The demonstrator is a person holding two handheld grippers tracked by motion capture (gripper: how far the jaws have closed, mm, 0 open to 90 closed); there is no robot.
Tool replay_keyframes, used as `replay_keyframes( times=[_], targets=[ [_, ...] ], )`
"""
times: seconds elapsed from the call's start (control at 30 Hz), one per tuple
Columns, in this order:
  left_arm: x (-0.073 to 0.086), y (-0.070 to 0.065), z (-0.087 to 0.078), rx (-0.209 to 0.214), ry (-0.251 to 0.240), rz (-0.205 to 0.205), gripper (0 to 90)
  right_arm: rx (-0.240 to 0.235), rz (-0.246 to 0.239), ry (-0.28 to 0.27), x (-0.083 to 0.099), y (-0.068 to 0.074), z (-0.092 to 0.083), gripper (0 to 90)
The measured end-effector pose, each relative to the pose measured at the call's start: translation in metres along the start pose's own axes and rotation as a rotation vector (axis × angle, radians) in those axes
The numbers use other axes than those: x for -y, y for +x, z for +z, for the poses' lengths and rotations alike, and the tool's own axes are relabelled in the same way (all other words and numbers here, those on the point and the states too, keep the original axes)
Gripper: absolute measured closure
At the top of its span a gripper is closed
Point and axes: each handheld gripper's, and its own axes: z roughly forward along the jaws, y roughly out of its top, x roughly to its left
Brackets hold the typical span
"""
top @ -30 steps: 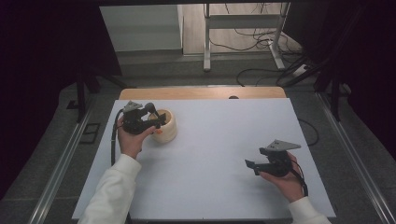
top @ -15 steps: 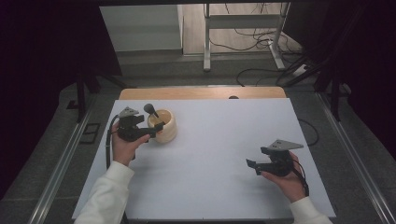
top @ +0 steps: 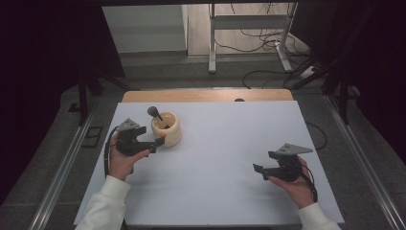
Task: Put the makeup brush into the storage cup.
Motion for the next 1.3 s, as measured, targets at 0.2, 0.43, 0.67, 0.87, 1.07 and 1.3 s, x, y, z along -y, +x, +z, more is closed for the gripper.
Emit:
replay_keyframes(
  times=[0.2,0.43,0.67,0.87,1.07,1.3],
  targets=[
    [0.022,-0.001,-0.008,-0.006,0.026,0.021,6.6,0.003,-0.004,0.004,-0.002,0.0,0.003,17.6],
    [0.045,0.003,-0.022,-0.008,0.042,0.003,6.9,-0.004,-0.007,-0.007,-0.002,0.0,0.002,17.1],
    [0.068,0.007,-0.026,-0.033,0.085,0.028,7.4,-0.01,-0.001,-0.019,0.002,-0.004,0.001,16.7],
    [0.083,0.006,-0.024,-0.051,0.14,0.044,7.6,-0.023,-0.026,-0.003,0.006,-0.004,0.006,16.7],
    [0.088,0.0,-0.026,-0.05,0.153,0.043,7.6,-0.031,-0.035,-0.009,0.009,-0.005,0.006,16.5],
    [0.087,-0.001,-0.022,-0.042,0.16,0.053,7.7,-0.025,-0.041,-0.006,0.011,-0.004,0.005,16.5]
  ],
)
